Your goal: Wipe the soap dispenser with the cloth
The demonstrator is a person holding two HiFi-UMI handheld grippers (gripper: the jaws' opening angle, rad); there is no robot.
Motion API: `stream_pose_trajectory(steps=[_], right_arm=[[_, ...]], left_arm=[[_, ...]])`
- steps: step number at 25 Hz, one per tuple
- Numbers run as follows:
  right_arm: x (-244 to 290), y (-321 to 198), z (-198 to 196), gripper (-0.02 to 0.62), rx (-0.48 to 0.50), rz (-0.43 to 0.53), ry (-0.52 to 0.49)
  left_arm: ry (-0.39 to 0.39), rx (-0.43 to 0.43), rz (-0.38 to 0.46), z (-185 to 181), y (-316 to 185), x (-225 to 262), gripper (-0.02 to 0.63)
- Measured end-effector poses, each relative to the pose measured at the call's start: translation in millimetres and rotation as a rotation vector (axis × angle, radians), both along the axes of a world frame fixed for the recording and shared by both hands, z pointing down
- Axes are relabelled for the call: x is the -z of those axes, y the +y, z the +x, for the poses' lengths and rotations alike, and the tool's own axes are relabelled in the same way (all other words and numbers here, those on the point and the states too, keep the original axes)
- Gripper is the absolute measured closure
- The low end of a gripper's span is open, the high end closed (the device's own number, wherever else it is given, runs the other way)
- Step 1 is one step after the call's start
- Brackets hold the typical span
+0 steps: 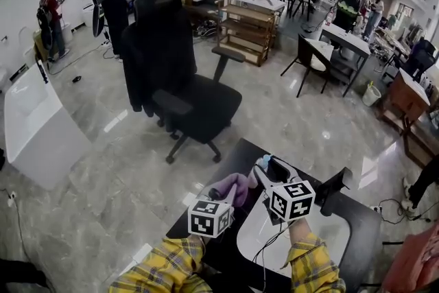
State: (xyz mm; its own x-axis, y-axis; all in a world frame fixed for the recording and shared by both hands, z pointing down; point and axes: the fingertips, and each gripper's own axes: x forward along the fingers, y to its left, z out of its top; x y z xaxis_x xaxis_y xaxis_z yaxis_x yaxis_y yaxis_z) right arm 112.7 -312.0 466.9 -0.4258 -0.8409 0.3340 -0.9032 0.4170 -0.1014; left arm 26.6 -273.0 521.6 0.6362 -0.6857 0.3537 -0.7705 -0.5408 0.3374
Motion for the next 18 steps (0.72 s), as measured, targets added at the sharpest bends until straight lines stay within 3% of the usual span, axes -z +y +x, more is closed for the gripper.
stream_pose_trajectory(steps=[4, 11, 18], right_arm=[[5, 5, 2, 0.391, 0.162, -0.005, -0.05], [4, 7, -2, 0.391, 0.456, 0.032, 0.148], [0, -2, -12, 0.391, 0.6, 0.027, 0.159]], left_arm=[[0.013, -0.014, 0.006, -3, 4, 6, 0.549], [0.05, -0.029, -0.006, -4, 6, 7, 0.549], [0.032, -0.045, -0.012, -1, 2, 7, 0.549]])
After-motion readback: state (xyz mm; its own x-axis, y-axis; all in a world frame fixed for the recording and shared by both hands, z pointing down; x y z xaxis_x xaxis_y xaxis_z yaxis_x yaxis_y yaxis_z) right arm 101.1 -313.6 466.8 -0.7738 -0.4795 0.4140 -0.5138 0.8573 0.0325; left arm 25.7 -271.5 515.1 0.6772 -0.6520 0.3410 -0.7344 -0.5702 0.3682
